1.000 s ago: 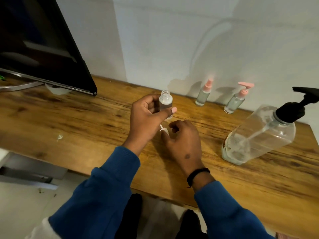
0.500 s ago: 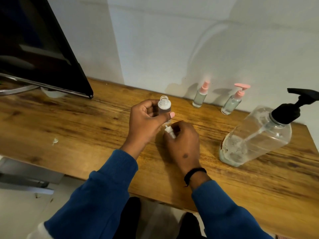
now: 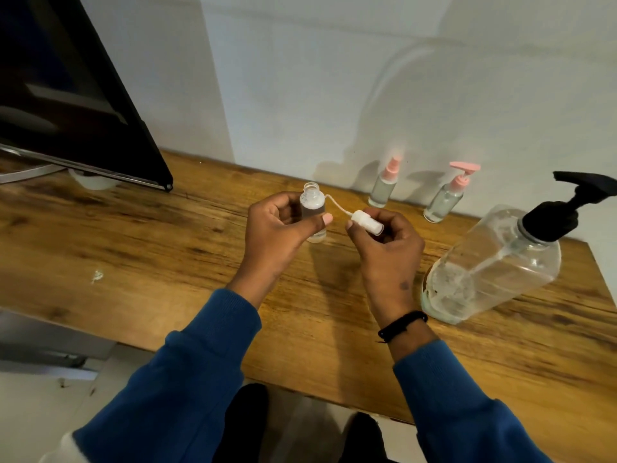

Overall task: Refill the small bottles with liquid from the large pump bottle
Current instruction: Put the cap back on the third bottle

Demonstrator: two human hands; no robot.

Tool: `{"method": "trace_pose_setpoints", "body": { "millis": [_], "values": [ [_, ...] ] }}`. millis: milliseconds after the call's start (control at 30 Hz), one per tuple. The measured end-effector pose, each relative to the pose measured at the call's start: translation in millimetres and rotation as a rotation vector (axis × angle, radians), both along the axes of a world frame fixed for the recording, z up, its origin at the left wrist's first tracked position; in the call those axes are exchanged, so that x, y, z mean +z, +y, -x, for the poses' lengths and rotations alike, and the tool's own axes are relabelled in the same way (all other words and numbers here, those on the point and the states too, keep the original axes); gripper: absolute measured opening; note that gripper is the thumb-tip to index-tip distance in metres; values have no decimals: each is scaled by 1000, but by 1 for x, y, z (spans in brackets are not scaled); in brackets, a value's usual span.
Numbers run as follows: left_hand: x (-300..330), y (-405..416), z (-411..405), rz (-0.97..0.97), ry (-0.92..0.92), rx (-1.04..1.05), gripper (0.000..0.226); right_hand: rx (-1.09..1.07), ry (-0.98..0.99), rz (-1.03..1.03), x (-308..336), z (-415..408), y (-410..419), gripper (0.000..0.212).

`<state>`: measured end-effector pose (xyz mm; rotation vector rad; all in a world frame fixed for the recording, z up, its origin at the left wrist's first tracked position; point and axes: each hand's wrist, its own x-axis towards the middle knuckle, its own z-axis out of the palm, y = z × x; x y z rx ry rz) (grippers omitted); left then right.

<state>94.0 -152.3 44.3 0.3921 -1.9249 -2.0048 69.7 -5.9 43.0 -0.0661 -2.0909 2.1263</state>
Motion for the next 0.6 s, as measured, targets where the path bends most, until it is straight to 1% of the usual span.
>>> {"method": "trace_pose_setpoints", "body": {
  "millis": [67, 167, 333, 400, 500, 600],
  "values": [
    [1, 2, 0, -15, -1, -2, 34, -42, -8, 51, 3, 2, 2, 25],
    [2, 5, -1, 5, 0, -16, 34, -82, 19, 74, 7, 2, 3, 27],
    [11, 10, -3, 4, 7, -13, 35, -125, 102, 120, 24, -7, 0, 25],
    [20, 14, -3, -1, 28, -7, 35, -139, 169, 87, 36, -13, 2, 23],
    [36, 18, -9, -6, 71, 15, 34, -149, 283, -17, 55, -28, 5, 23],
    [59, 23, -15, 2, 101, 13, 33, -180, 356, -51, 82, -41, 11, 20]
  ]
}}
